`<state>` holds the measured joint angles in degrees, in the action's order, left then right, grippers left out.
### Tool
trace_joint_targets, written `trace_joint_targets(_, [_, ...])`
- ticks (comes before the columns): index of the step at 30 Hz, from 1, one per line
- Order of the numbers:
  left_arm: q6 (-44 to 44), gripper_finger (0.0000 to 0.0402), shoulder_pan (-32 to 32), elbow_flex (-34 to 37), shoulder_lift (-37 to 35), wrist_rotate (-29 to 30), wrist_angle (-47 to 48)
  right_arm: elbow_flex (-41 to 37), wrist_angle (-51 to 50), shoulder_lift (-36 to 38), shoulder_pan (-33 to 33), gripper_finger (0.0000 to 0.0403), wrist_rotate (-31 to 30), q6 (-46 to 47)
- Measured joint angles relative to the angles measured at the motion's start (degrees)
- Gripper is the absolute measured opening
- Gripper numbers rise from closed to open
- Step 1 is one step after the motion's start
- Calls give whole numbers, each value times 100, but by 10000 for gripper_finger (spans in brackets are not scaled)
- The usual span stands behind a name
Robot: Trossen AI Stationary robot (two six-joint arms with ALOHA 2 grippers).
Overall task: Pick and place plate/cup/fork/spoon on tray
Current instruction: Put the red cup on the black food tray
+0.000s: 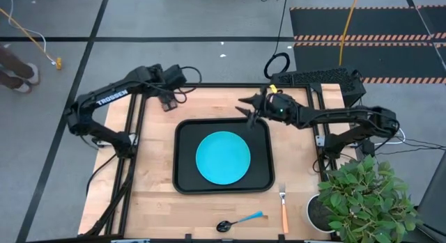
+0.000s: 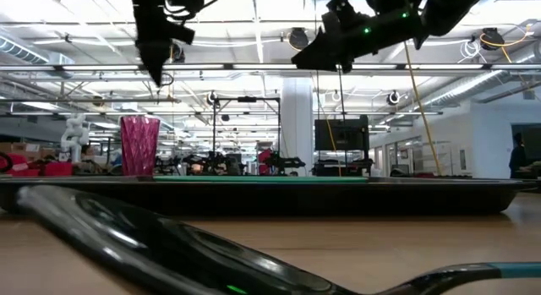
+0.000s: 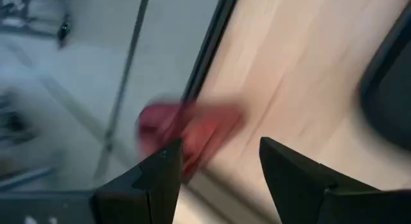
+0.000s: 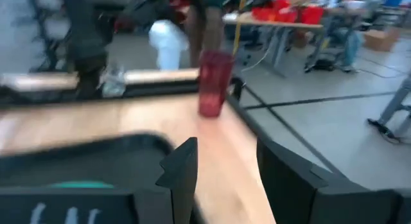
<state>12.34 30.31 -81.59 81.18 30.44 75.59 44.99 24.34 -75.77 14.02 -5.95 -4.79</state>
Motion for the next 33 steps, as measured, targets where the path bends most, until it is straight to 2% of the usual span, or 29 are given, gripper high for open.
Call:
trace_joint_targets(2, [-102, 209, 113, -58, 34, 396, 487, 0, -209, -2, -128, 150, -50, 31])
trace_joint_targets(4, [-144, 209, 339, -38, -41, 283, 601, 0, -272, -4, -217, 150, -108, 262])
trace_joint_targets(11, [223, 209, 1434, 164, -318, -1367, 365, 0, -231, 61, -629, 150, 21, 546])
trace_joint_targets(13, [227, 209, 1649, 202, -312, -1584, 350, 0, -251, 56, -714, 150, 19, 492])
trace_joint_targets(22, [765, 209, 1751, 609, -274, -1724, -80, 0, -258, 55, -603, 150, -16, -41])
trace_joint_targets(27, [1215, 209, 1805, 1018, -51, -1638, -538, 0, -461, 55, -413, 150, -11, 28])
trace_joint_targets(33, [1216, 209, 1806, 1046, 287, -1529, -834, 0, -931, 55, -354, 150, 3, 174])
